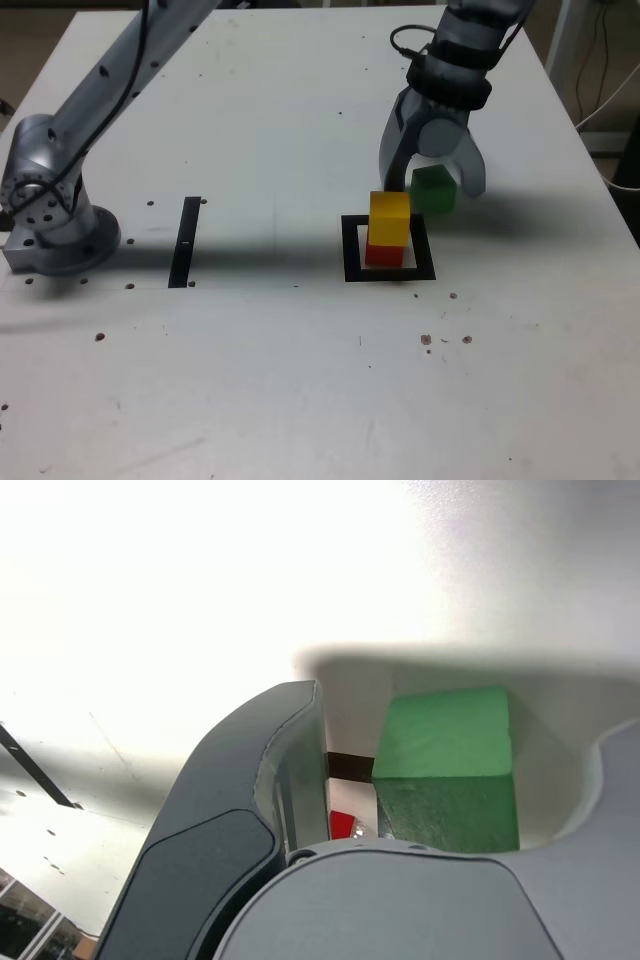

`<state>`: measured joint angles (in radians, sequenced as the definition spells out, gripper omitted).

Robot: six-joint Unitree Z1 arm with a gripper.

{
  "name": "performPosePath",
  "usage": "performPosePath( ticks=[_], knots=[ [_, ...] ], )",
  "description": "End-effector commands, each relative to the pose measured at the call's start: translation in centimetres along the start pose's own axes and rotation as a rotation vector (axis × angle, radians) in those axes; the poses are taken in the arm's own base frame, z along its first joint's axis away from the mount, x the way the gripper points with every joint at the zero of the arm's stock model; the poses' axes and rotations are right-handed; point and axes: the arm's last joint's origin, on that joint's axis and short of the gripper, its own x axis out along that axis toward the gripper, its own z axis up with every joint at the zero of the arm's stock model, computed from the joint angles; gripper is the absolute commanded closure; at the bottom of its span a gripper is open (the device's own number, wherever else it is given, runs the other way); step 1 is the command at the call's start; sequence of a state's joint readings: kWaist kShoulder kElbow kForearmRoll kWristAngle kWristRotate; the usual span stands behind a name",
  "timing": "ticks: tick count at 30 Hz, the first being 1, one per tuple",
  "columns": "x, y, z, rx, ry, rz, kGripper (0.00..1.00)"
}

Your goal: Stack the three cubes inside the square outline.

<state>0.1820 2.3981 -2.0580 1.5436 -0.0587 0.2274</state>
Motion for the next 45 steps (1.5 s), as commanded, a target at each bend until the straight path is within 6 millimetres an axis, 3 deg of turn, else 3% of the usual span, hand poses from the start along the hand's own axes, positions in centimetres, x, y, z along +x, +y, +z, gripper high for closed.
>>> performPosePath(
  ticks=[1,10,14,34,45],
  knots=[
    [0.1,0.1,0.2,-0.008,-0.001,-0.001,0.28],
    [-0.1,0.3,0.2,-0.018,-0.006,0.029,0.57],
    [-0.1,0.3,0.2,-0.016,-0.007,0.035,0.64],
    [-0.5,0.2,0.0,-0.01,-0.017,0.038,0.67],
    [-2.5,0.0,-1.0,0.006,-0.046,0.077,0.67]
  ],
)
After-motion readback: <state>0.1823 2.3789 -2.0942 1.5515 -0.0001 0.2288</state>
